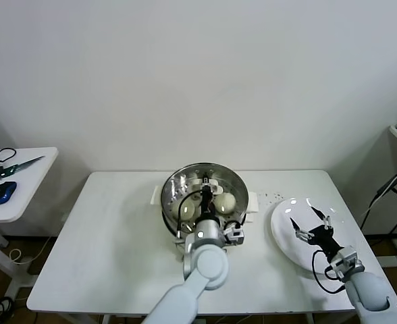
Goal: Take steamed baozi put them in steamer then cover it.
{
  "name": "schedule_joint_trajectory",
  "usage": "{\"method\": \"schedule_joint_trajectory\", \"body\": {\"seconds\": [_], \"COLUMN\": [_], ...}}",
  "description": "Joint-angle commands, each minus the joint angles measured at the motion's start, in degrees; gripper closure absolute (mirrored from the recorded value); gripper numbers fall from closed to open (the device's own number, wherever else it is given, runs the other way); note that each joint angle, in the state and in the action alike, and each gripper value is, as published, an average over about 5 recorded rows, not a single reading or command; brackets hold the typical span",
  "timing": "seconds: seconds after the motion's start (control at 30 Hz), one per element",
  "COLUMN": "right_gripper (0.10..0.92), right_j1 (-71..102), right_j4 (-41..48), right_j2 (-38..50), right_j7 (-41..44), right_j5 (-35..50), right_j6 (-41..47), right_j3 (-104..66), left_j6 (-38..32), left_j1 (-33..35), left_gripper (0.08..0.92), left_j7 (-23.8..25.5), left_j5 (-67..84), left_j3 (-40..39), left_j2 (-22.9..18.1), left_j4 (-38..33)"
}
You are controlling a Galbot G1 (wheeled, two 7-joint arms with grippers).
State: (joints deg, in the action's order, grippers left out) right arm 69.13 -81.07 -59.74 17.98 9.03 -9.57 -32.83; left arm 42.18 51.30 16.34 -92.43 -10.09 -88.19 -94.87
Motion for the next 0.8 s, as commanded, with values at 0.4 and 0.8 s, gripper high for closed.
{"method": "schedule_joint_trajectory", "body": {"seconds": [0.4, 0.8], "right_gripper": [0.203, 0.203], "right_j1": [-0.2, -0.6], "right_j4": [-1.4, -2.7], "right_j2": [0.3, 0.3], "right_j7": [-0.3, -0.4], "right_j5": [0.9, 2.5], "right_j6": [5.4, 9.0], "right_j3": [-0.1, -0.8], "left_j6": [2.7, -2.8], "left_j1": [2.6, 12.1], "left_gripper": [0.516, 0.199], "left_j7": [4.6, -0.7], "left_j5": [1.6, 9.4], "left_j3": [-0.9, 2.4], "left_j2": [4.7, 10.2], "left_j4": [-12.5, -23.5]}}
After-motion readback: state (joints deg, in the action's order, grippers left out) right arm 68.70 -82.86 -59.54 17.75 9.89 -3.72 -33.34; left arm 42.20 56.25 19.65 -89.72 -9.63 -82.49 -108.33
